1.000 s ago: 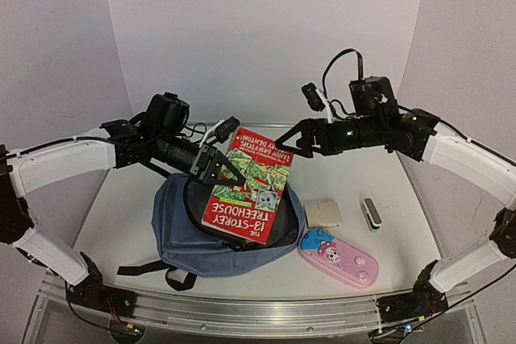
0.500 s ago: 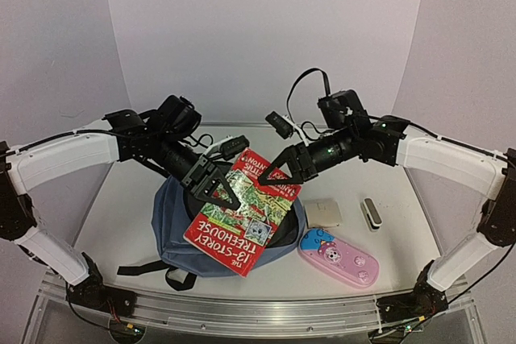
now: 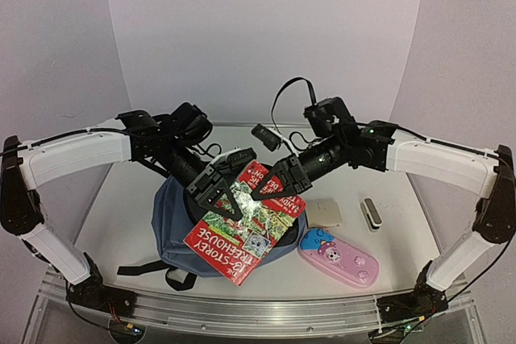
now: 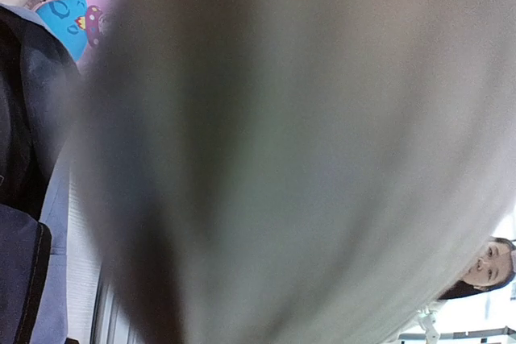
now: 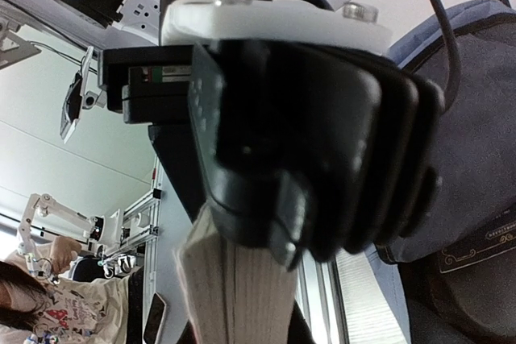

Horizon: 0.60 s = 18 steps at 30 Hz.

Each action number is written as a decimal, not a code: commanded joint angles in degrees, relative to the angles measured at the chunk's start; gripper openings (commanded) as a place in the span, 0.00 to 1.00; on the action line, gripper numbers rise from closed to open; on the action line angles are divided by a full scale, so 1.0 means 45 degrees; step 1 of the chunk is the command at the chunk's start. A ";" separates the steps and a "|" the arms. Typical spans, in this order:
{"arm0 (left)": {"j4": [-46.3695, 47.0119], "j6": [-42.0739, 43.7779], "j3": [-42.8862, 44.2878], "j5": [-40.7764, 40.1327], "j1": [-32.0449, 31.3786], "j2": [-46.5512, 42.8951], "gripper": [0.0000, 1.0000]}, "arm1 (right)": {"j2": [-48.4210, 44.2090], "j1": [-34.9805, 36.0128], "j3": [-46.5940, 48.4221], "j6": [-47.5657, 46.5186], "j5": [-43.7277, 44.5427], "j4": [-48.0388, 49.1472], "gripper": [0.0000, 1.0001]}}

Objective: Pack the student bag
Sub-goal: Pick up the book from the center of the board.

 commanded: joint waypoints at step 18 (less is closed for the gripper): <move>0.4884 -0.4924 -0.3672 -0.9152 0.3438 -0.5286 0.93 | -0.3559 -0.0966 -0.1026 0.3646 0.9121 0.1695 0.00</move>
